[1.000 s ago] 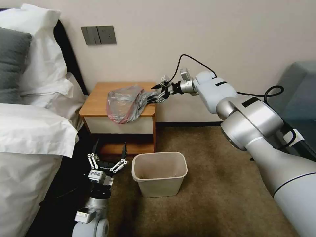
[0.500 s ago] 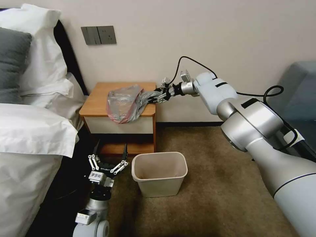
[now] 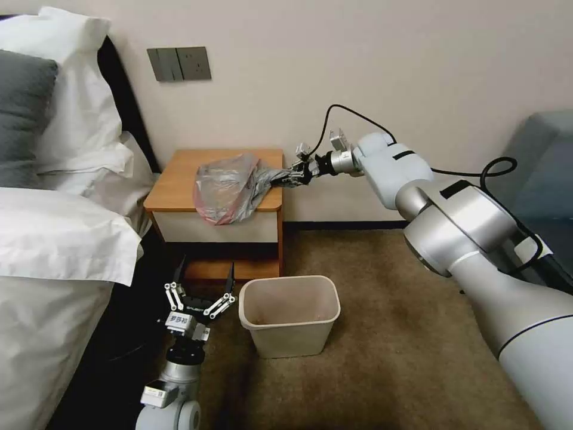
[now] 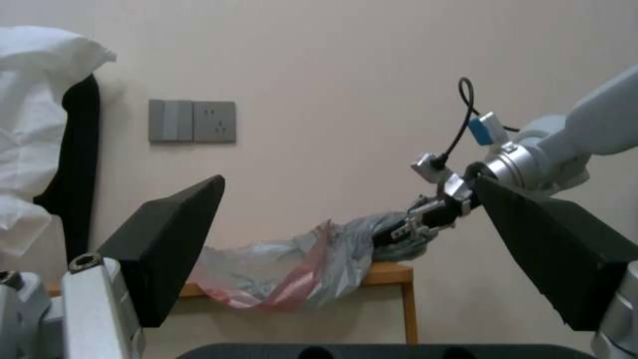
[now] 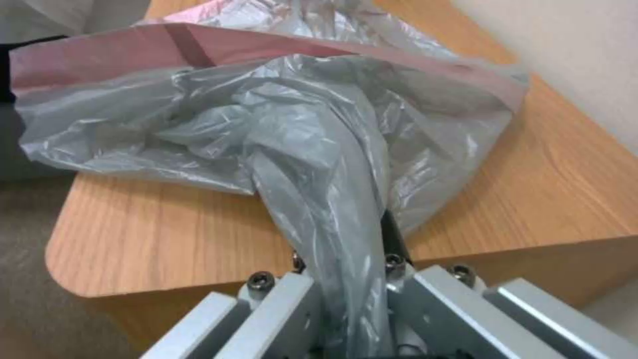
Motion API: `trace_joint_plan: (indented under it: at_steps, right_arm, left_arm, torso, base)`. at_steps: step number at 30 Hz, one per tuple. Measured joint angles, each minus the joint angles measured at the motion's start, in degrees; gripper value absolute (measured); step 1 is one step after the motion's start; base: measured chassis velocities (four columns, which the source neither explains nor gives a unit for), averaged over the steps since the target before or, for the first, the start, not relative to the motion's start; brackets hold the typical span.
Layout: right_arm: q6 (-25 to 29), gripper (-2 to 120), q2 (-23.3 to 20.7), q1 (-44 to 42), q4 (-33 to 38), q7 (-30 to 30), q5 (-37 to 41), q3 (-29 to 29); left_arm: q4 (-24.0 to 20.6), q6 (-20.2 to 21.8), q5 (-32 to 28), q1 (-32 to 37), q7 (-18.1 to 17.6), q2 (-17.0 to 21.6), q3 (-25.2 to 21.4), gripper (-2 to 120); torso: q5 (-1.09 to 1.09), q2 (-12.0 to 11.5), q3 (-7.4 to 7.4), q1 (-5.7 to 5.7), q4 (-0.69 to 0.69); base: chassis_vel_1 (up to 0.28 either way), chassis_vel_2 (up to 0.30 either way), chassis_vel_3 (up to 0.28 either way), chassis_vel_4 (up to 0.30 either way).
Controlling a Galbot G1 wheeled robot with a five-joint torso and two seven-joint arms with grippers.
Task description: Pick up the garbage bag from the table and place it over the trash can.
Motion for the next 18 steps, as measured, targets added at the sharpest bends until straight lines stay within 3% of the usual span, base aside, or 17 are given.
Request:
trace_joint_plan:
  at_steps: [9, 18]
  right_arm:
    - [0.9, 0, -0.1, 0.1, 1.1, -2.0, 0.7, 1.4]
    - [2.6, 0, -4.5, 0.5, 5.4, -10.9, 3.8, 2.1]
  left_arm:
    - [0.4, 0.0, 0.0, -0.2, -0.2, 0.0, -0.1, 94]
    - [-0.7, 0.1, -2.0, -0.9, -4.2, -0.2, -3.7, 94]
  torso:
    - [0.00, 0.0, 0.00, 0.00, 0.01]
    - [-0.01, 0.0, 0.00, 0.00, 0.01]
  base:
    - [0.000, 0.000, 0.000, 0.000]
    - [0.000, 0.000, 0.000, 0.000]
